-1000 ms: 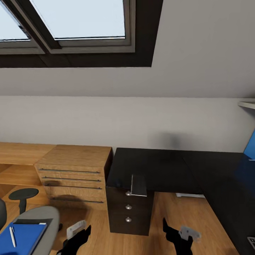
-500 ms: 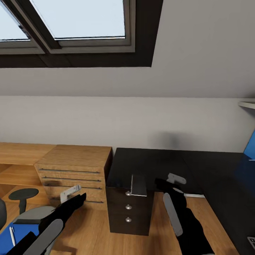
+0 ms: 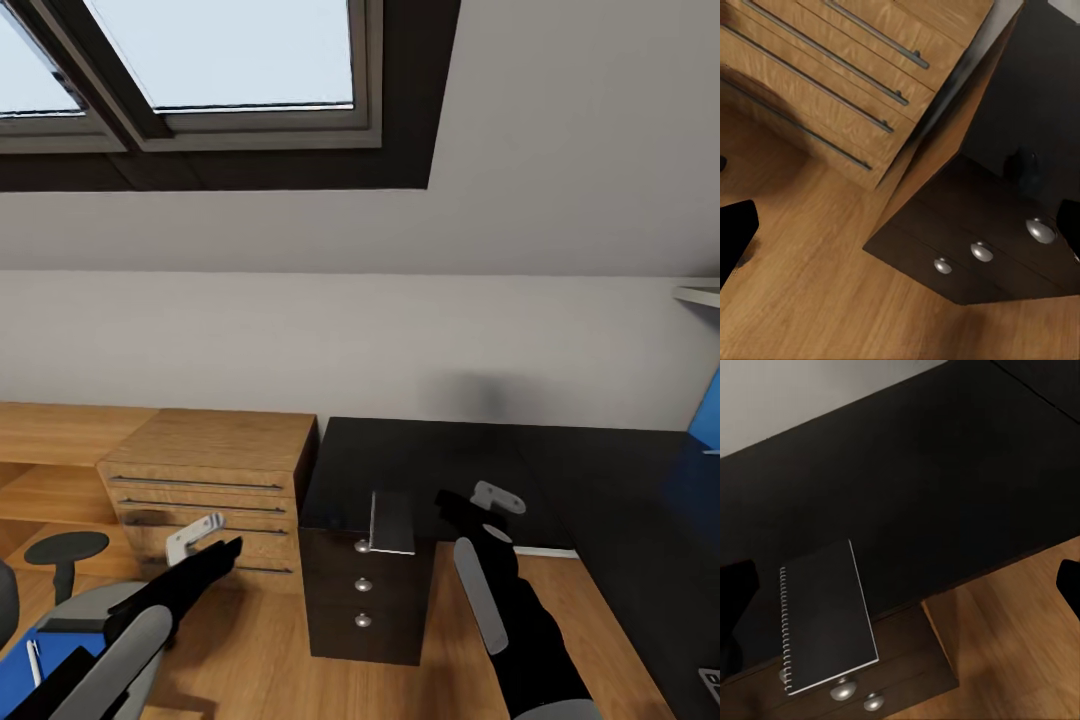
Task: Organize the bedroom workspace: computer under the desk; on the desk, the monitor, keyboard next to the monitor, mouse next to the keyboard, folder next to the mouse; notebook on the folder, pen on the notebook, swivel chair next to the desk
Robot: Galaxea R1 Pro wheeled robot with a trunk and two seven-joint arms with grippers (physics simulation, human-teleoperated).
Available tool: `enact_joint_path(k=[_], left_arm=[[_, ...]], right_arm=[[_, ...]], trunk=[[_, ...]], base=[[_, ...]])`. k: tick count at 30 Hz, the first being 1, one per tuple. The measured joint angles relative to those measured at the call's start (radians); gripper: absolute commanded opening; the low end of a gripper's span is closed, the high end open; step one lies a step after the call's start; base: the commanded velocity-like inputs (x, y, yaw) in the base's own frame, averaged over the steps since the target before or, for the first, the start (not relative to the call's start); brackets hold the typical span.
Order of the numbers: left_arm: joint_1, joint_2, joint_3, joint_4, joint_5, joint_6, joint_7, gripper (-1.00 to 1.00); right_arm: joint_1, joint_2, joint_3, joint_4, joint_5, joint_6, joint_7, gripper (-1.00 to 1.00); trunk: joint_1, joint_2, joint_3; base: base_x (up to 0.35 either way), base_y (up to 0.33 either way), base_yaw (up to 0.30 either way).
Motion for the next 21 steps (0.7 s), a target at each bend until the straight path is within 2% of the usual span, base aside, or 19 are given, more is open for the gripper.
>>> enact_joint_path(k=[6, 14, 16, 18, 21], left_arm=[[0.000, -0.001, -0.005, 0.005, 0.003, 0.000, 0.000, 1.00], [0.000, -0.001, -0.006, 0.006, 0.006, 0.000, 0.000, 1.00], [0.000, -0.002, -0.008, 0.006, 0.005, 0.000, 0.000, 1.00], [0.000, -0.002, -0.014, 0.006, 0.004, 0.000, 0.000, 1.00], [0.000, -0.003, -0.048, 0.006, 0.003, 0.000, 0.000, 1.00]], right_arm=[[0.001, -0.001, 0.003, 0.006, 0.002, -0.001, -0.001, 1.00], [0.002, -0.002, 0.005, 0.029, 0.005, -0.003, -0.001, 1.00], [0.002, -0.002, 0.009, 0.062, 0.007, -0.006, 0.000, 1.00], [0.002, -0.003, 0.010, 0.076, 0.008, -0.007, 0.000, 1.00], [0.002, -0.003, 0.018, 0.087, 0.009, -0.008, 0.001, 1.00]], trunk=[[0.000, 0.000, -0.002], [0.000, 0.000, -0.007], [0.000, 0.000, -0.008], [0.000, 0.000, -0.009], [0.000, 0.000, -0.011]], base=[[0.000, 0.000, 0.105], [0.000, 0.000, 0.231], [0.000, 0.000, 0.249], [0.000, 0.000, 0.250], [0.000, 0.000, 0.249]])
